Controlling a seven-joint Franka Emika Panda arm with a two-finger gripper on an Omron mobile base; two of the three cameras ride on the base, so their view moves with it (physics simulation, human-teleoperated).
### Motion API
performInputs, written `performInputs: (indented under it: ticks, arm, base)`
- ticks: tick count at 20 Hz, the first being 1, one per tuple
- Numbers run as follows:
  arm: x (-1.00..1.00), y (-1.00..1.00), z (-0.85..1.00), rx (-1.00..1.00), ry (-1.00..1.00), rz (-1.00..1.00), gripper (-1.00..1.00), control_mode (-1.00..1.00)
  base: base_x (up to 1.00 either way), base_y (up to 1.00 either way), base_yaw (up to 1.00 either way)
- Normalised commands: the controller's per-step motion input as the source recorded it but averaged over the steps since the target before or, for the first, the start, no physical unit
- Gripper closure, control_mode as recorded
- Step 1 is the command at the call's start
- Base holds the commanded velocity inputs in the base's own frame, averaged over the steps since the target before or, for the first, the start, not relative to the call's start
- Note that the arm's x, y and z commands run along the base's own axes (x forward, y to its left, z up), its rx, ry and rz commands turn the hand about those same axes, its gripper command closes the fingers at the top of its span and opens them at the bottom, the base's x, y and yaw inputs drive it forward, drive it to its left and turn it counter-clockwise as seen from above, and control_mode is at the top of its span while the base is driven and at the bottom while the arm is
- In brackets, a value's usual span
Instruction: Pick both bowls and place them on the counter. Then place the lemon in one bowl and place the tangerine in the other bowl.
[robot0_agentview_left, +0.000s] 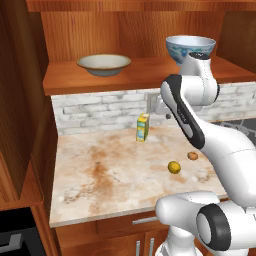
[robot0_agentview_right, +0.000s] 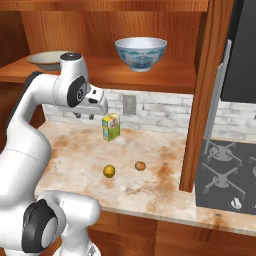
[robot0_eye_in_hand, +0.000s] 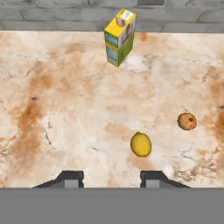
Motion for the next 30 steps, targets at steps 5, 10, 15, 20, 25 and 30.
performInputs:
  ticks: [5, 10, 15, 20, 25, 30]
  arm:
    - [-0.1, 0.08, 0.0, 0.02, 0.0, -0.03, -1.0, -1.0]
    - [-0.16, 0.17, 0.07, 0.14, 0.0, -0.14, -1.0, -1.0]
    - [-0.11, 0.17, 0.16, 0.18, 0.0, -0.19, -1.0, -1.0]
    - [-0.09, 0.24, 0.22, 0.14, -0.01, -0.21, -1.0, -1.0]
    - [-0.03, 0.32, 0.25, 0.18, -0.05, -0.24, -1.0, -1.0]
    - [0.0, 0.31, 0.25, 0.2, -0.07, -0.22, -1.0, -1.0]
  base:
    - [0.0, 0.0, 0.0]
    - [0.0, 0.0, 0.0]
    - [0.0, 0.0, 0.0]
    - [0.0, 0.0, 0.0]
    - [0.0, 0.0, 0.0]
    - [0.0, 0.0, 0.0]
